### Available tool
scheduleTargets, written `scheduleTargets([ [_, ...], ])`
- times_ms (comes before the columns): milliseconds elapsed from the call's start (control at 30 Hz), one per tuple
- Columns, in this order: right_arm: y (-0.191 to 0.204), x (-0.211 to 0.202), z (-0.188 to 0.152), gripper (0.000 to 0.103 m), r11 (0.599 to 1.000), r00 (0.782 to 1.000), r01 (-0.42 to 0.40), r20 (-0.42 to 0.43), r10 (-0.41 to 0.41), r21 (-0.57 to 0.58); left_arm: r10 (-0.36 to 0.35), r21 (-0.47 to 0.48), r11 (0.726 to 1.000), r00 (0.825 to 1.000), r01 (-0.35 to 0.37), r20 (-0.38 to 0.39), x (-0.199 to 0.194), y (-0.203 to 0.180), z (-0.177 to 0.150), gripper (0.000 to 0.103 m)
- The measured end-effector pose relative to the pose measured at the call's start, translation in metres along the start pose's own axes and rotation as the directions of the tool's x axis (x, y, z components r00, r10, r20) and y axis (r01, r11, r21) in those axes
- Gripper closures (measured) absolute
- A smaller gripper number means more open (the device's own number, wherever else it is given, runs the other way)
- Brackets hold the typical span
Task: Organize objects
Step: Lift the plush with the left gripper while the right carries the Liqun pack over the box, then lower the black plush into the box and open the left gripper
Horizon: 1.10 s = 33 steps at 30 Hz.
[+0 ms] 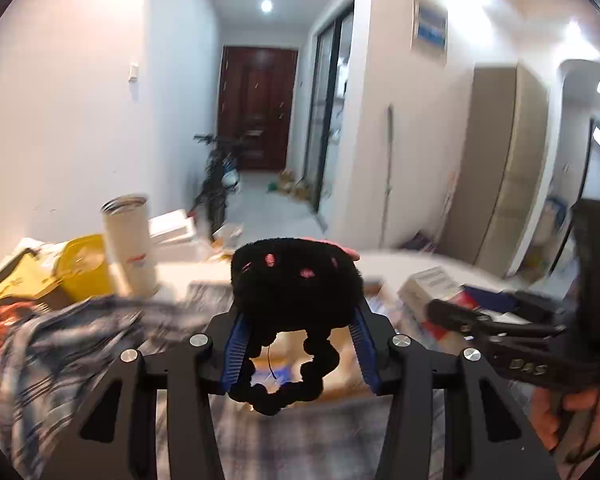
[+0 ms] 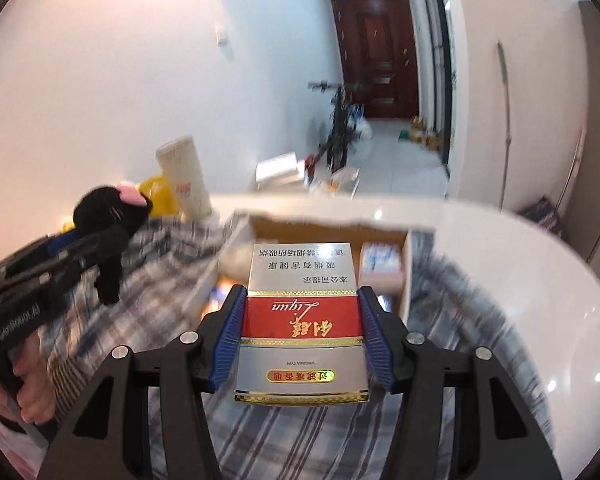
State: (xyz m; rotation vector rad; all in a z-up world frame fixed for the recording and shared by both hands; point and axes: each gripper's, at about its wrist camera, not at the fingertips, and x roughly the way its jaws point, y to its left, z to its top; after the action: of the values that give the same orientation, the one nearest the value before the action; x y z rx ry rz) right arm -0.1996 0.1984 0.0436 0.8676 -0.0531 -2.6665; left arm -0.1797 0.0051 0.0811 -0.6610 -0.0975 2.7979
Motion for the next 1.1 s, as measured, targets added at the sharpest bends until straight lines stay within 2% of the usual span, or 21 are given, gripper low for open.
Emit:
scheduleTargets([
  [233, -0.010, 0.007, 0.053, 0.048, 0.990, 0.989, 0.065, 0.126, -0.081, 0.121, -0.010, -0.096, 0.995, 1.000, 0.011, 0.006, 0.038, -0.007, 0.041, 0.054],
  [300, -0.013, 0.016, 0.062, 0.048, 0.986, 0.984, 0.091, 0.138, -0.111, 0.143, -0.008, -0.104, 0.995, 1.000, 0.006, -0.016, 0.058, -0.006, 0.045, 0.054],
  [367, -0.019, 0.024, 0.067, 0.048, 0.979, 0.980, 0.119, 0.140, -0.143, 0.167, -0.045, -0.107, 0.994, 0.997, 0.038, -0.065, 0.084, -0.005, 0.045, 0.054],
  [400, -0.022, 0.030, 0.068, 0.048, 0.975, 0.979, 0.128, 0.136, -0.154, 0.182, -0.059, -0.102, 0.994, 0.994, 0.049, -0.094, 0.096, -0.003, 0.042, 0.054],
  [533, -0.036, 0.057, 0.065, 0.048, 0.970, 0.989, 0.102, 0.086, -0.124, 0.223, -0.027, -0.111, 0.994, 0.987, 0.009, -0.160, 0.130, 0.012, 0.018, 0.054],
  [600, -0.040, 0.068, 0.057, 0.048, 0.971, 0.990, 0.104, 0.067, -0.121, 0.217, -0.021, -0.155, 0.988, 0.978, -0.012, -0.207, 0.145, 0.023, 0.005, 0.054],
  [667, -0.045, 0.083, 0.048, 0.048, 0.969, 0.991, 0.112, 0.049, -0.125, 0.222, -0.051, -0.196, 0.981, 0.970, 0.003, -0.239, 0.158, 0.032, -0.003, 0.054],
  [767, -0.046, 0.107, 0.040, 0.048, 0.970, 0.995, 0.098, -0.014, -0.098, 0.222, -0.028, -0.191, 0.981, 0.965, -0.023, -0.261, 0.168, 0.036, -0.013, 0.054],
  [900, -0.036, 0.121, 0.035, 0.048, 0.983, 0.995, 0.104, -0.028, -0.101, 0.152, -0.025, -0.202, 0.979, 0.956, -0.036, -0.292, 0.180, 0.043, -0.023, 0.054],
  [1033, -0.032, 0.130, 0.029, 0.048, 0.987, 0.997, 0.066, -0.045, -0.060, 0.149, -0.003, -0.197, 0.978, 0.949, -0.062, -0.316, 0.187, 0.047, -0.029, 0.054],
  [1100, -0.029, 0.136, 0.027, 0.048, 0.988, 0.997, 0.062, -0.045, -0.057, 0.144, -0.018, -0.226, 0.972, 0.946, -0.059, -0.323, 0.188, 0.052, -0.030, 0.054],
])
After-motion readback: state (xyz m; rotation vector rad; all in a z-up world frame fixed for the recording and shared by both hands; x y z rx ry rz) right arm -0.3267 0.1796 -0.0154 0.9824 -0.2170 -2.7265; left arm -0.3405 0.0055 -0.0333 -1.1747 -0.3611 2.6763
